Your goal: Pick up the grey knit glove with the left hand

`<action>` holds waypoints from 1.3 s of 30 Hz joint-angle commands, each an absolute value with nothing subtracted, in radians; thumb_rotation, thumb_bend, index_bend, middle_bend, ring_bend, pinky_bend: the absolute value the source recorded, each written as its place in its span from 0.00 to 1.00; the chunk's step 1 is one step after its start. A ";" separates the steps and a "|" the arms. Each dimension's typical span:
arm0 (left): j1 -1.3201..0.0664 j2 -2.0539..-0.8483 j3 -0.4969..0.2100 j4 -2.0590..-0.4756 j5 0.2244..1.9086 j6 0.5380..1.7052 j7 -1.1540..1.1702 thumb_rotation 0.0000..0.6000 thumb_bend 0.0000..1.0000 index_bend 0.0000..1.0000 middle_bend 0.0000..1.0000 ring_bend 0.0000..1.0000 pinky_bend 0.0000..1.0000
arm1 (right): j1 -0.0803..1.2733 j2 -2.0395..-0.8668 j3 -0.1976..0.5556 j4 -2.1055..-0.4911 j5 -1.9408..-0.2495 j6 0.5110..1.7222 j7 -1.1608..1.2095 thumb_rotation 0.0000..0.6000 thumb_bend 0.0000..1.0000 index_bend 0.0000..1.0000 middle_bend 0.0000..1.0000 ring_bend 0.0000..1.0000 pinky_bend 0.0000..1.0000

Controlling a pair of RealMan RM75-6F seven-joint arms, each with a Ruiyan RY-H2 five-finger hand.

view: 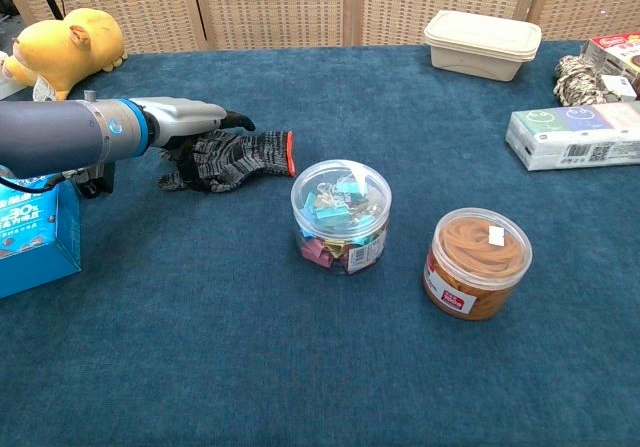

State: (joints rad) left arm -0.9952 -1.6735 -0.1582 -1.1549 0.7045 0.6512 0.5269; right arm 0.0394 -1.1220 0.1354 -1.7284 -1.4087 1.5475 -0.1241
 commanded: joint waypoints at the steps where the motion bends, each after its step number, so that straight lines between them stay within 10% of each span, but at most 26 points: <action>1: -0.999 -1.687 -0.155 -1.141 0.704 0.658 0.517 1.00 0.29 0.07 0.03 0.04 0.22 | 0.038 -1.121 0.134 -1.730 -1.411 1.550 -0.123 1.00 0.00 0.00 0.00 0.00 0.00; 9: -0.987 -1.709 -0.135 -1.114 0.736 0.702 0.511 1.00 0.32 0.41 0.36 0.33 0.45 | 0.039 -1.119 0.132 -1.731 -1.413 1.547 -0.121 1.00 0.00 0.00 0.00 0.00 0.00; 39: -0.924 -1.558 -0.160 -1.294 0.977 0.809 0.354 1.00 0.39 0.57 0.50 0.47 0.55 | 0.076 -1.165 0.093 -1.694 -1.477 1.492 -0.164 1.00 0.00 0.00 0.00 0.00 0.00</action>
